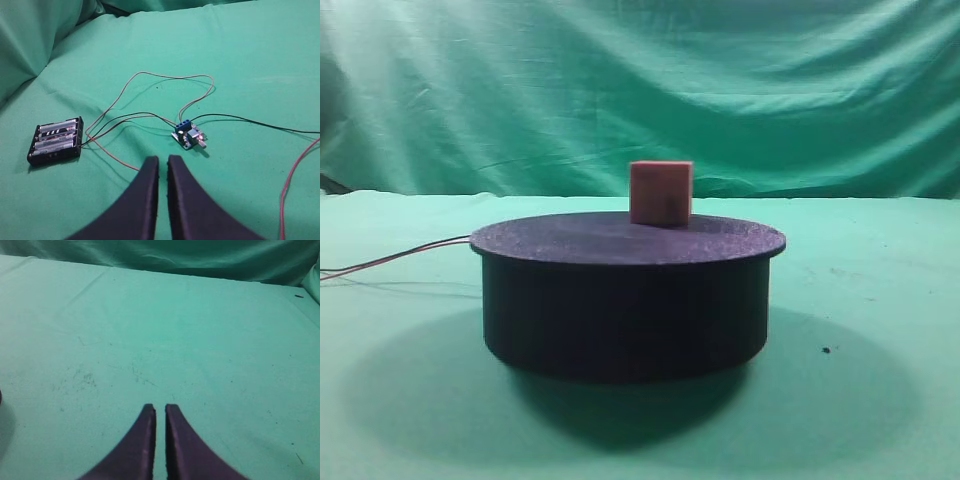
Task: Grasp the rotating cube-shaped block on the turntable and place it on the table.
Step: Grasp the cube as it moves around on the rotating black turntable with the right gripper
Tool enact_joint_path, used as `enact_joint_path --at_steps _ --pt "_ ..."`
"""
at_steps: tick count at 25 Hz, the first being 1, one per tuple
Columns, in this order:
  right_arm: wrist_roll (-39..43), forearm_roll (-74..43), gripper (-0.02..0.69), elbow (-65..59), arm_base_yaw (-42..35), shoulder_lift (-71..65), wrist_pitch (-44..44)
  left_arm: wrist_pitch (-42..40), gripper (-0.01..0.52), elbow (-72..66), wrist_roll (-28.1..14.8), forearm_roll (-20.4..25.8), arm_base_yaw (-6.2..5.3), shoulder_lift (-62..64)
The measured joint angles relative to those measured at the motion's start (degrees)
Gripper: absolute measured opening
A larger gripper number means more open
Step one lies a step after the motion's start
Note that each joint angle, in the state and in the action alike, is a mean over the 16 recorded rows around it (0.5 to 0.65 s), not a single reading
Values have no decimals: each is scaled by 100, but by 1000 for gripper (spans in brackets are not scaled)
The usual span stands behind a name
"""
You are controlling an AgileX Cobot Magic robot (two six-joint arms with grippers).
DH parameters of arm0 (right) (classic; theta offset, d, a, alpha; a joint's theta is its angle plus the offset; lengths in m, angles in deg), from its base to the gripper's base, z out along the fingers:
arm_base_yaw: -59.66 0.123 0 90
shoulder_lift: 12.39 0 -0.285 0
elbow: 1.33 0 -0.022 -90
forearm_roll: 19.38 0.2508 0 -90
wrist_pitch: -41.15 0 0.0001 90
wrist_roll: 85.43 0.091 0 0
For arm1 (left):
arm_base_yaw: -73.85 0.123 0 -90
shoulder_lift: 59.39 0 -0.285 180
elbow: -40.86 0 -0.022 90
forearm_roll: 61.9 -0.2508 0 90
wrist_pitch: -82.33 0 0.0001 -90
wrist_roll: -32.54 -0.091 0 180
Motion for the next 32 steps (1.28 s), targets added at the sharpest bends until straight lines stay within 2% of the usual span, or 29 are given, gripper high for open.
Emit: enact_joint_path --at_steps 12,22,25,28,32 --pt "6 55 49 -6 0 0 -203 0 0 0 0 0 0 0" --pt "76 1191 49 108 0 -27 -2136 0 0 0 0 0 0 0" --pt "-82 1594 49 358 0 -186 -2452 0 0 0 0 0 0 0" --pt "-248 1926 49 699 0 -533 -2361 0 0 0 0 0 0 0" --pt "-499 2095 49 1184 0 -1257 -1685 0 0 0 0 0 0 0"
